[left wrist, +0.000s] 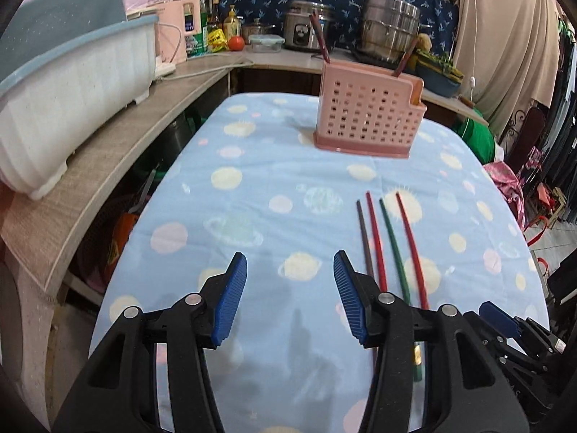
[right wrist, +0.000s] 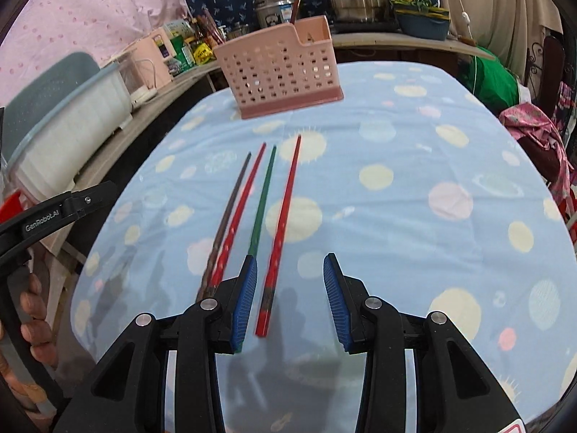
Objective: Organize utensils
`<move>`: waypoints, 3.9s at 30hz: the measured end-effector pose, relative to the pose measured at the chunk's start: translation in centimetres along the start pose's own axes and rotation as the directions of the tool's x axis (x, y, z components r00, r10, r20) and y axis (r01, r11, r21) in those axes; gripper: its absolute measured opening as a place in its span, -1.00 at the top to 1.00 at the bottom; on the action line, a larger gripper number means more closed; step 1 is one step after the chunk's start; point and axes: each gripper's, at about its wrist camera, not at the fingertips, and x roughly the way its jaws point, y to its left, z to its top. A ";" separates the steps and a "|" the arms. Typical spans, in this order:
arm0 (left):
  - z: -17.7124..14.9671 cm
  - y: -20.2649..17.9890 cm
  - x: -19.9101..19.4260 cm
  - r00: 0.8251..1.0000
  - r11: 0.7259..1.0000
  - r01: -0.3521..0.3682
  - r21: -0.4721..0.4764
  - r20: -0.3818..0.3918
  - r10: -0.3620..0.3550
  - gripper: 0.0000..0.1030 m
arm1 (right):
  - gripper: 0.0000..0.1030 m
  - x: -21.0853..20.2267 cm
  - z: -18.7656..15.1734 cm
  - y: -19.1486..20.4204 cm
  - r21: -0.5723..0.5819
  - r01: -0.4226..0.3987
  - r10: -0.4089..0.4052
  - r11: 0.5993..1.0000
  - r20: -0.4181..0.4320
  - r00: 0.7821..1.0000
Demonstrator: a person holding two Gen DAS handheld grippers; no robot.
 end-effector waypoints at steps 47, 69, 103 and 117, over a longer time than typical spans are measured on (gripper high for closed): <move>-7.0 -5.2 2.3 0.978 0.982 0.124 0.145 -0.186 -0.096 -0.11 | 0.87 1.0 -3.7 -0.8 0.015 0.053 -0.052 0.998 -0.053 0.997; -7.7 -4.3 3.9 0.975 0.990 0.063 0.123 -0.222 -0.034 -0.11 | 0.86 1.0 -3.7 -0.8 0.014 0.054 -0.053 0.998 -0.053 0.997; 2.5 -0.9 -2.0 0.987 0.988 0.156 0.000 -0.033 -0.156 0.86 | 0.87 -7.8 6.4 -2.7 0.068 -0.006 -0.007 0.998 0.197 0.980; 11.4 -0.4 -2.3 0.987 0.989 0.145 -0.007 0.069 -0.144 0.86 | 0.87 -8.5 14.4 -4.4 0.081 -0.045 0.016 0.996 0.321 0.947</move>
